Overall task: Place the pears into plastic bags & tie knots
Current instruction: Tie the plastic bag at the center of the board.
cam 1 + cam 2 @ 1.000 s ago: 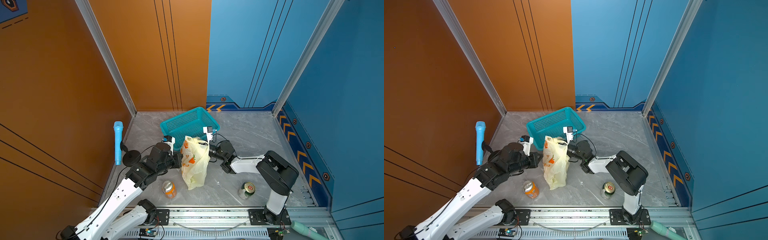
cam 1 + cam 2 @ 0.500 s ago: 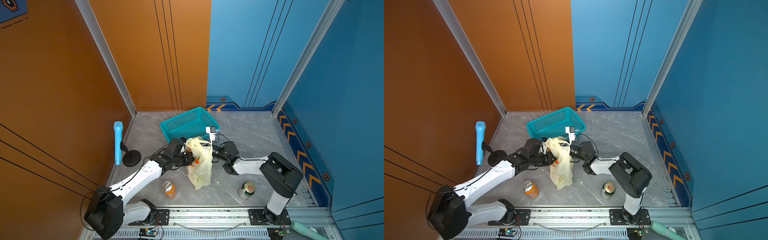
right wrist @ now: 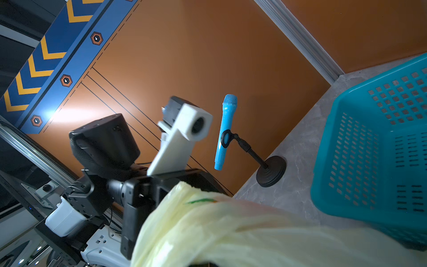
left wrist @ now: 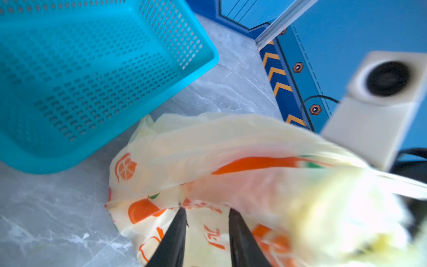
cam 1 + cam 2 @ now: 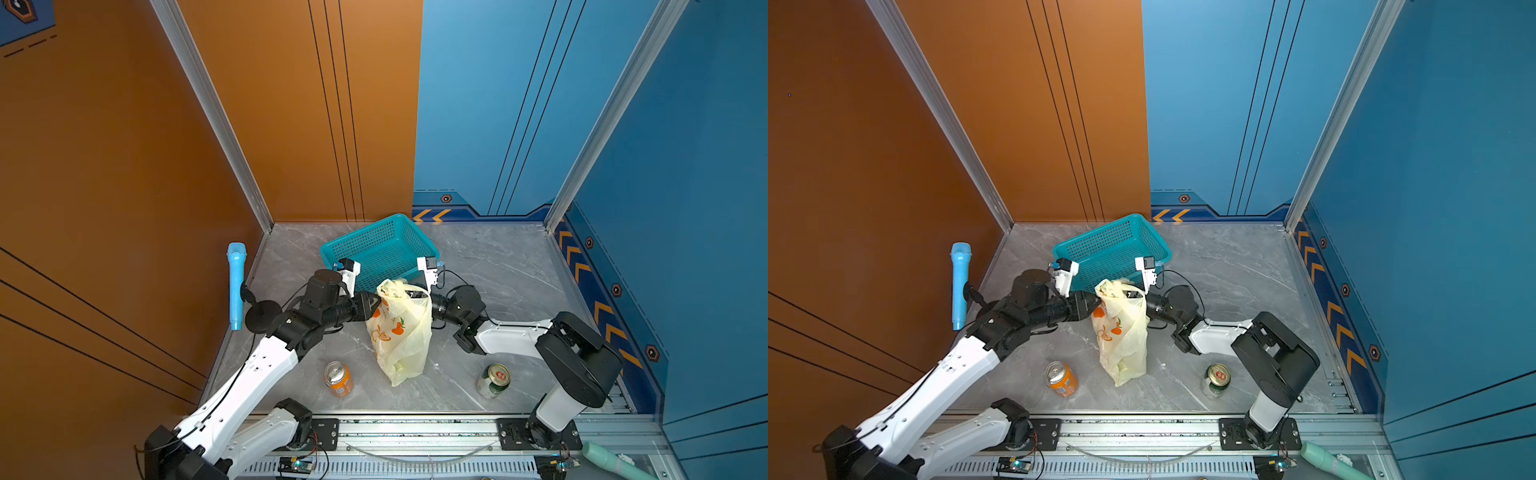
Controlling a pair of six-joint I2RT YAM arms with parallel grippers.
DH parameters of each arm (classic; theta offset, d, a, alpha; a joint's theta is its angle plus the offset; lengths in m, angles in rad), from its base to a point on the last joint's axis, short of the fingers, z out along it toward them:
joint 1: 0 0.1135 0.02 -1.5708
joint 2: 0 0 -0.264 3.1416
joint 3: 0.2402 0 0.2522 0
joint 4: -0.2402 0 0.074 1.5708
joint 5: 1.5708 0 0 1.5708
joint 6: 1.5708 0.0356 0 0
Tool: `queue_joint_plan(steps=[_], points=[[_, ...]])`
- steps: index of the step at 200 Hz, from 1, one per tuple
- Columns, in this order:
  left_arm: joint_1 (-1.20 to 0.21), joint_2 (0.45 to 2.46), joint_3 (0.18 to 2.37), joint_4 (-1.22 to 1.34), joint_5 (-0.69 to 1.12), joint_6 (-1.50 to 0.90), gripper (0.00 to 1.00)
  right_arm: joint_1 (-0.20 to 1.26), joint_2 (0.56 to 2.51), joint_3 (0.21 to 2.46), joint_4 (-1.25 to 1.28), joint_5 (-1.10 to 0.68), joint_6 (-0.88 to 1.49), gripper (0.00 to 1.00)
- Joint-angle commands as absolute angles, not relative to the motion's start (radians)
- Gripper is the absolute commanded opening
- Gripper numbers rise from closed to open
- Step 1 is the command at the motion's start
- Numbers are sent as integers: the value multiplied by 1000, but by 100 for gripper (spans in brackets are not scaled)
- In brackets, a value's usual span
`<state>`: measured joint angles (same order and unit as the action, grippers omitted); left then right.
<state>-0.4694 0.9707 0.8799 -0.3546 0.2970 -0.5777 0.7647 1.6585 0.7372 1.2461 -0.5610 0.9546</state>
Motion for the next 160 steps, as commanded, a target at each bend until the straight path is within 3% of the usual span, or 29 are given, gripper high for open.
queue_joint_plan(steps=[1,39,74,96,130,152,160], points=[[-460,948,908,-341,373,-603,51,761,1612,721,1190,-600,886,0],[-461,977,877,-198,508,-689,58,758,1572,703,1098,-592,833,0],[-455,973,873,-209,491,-675,58,746,1524,681,1015,-554,792,0],[-432,939,853,-197,473,-704,66,739,1493,673,931,-512,756,0],[-437,971,848,-113,531,-728,70,739,1464,667,885,-499,731,0],[-475,1034,870,-95,568,-719,69,738,1454,667,875,-501,727,0],[-486,1048,877,-97,568,-707,60,738,1448,666,871,-501,725,0]])
